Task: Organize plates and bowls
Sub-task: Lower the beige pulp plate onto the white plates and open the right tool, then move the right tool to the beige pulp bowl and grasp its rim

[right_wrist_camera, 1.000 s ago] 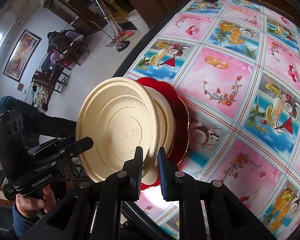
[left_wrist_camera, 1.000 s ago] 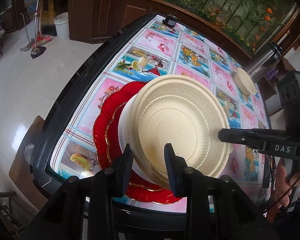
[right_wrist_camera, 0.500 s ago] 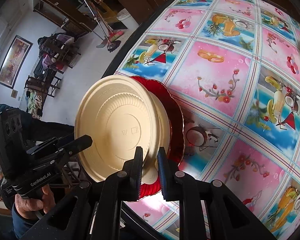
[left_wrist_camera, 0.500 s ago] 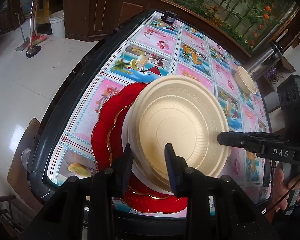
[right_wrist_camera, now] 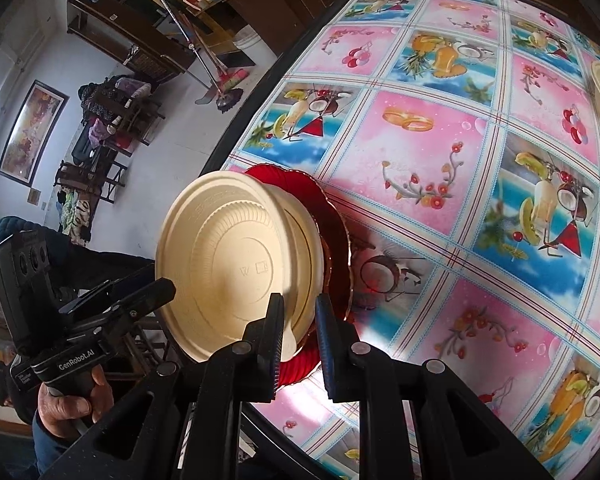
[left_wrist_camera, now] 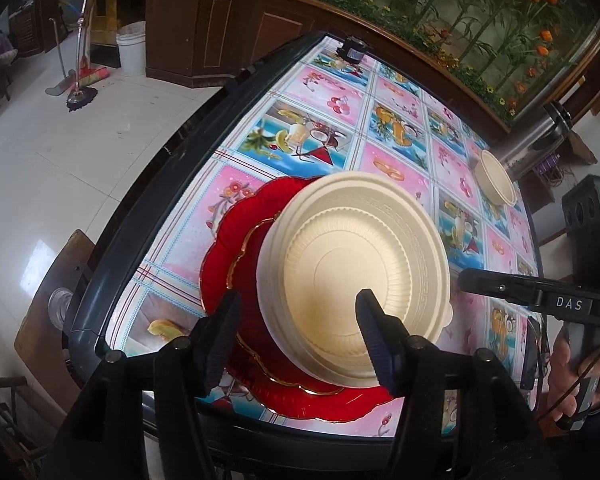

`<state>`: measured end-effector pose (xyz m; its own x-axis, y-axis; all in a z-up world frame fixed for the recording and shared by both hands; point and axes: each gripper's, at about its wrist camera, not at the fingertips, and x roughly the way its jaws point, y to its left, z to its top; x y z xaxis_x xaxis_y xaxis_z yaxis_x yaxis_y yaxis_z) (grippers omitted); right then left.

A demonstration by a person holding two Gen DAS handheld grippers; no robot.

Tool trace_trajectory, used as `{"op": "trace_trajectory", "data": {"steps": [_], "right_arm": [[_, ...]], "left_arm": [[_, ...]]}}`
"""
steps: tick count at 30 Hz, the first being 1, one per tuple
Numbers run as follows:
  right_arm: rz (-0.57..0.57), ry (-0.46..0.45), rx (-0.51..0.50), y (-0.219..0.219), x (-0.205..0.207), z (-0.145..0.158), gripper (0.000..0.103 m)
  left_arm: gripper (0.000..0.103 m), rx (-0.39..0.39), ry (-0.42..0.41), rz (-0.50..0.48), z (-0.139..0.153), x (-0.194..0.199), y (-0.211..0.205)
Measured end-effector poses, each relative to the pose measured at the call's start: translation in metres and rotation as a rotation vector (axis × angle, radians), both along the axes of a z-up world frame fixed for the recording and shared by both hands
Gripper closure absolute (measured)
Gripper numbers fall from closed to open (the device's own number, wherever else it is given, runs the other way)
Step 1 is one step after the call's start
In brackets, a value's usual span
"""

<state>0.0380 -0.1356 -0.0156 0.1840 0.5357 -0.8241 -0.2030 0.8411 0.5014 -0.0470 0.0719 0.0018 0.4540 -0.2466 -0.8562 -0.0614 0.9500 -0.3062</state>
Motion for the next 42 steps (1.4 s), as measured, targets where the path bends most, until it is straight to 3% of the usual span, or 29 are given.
{"op": "trace_trajectory", "data": {"steps": [9,19,27,31,42], "right_arm": [[-0.114,0.013,0.025,-0.069,0.004,-0.004,0.085],[-0.216,0.038,0.065,-0.136,-0.003,-0.013,0.085],[-0.233,0.051,0.090,-0.158,-0.018,-0.022,0.085],[-0.255,0.072,0.088,-0.169,-0.029,-0.033,0.075],[-0.302,0.122,0.082,-0.196,-0.042,-0.055,0.075]], "left_arm": [[0.045,0.013,-0.065,0.034,0.025,-0.017,-0.011],[0.044,0.131,-0.123,-0.118,0.042,-0.017,-0.097],[0.043,0.227,-0.140,-0.287,0.032,-0.018,-0.177],[0.042,0.272,-0.136,-0.365,0.024,-0.020,-0.206],[0.035,0.294,-0.125,-0.369,0.014,-0.024,-0.219]]}}
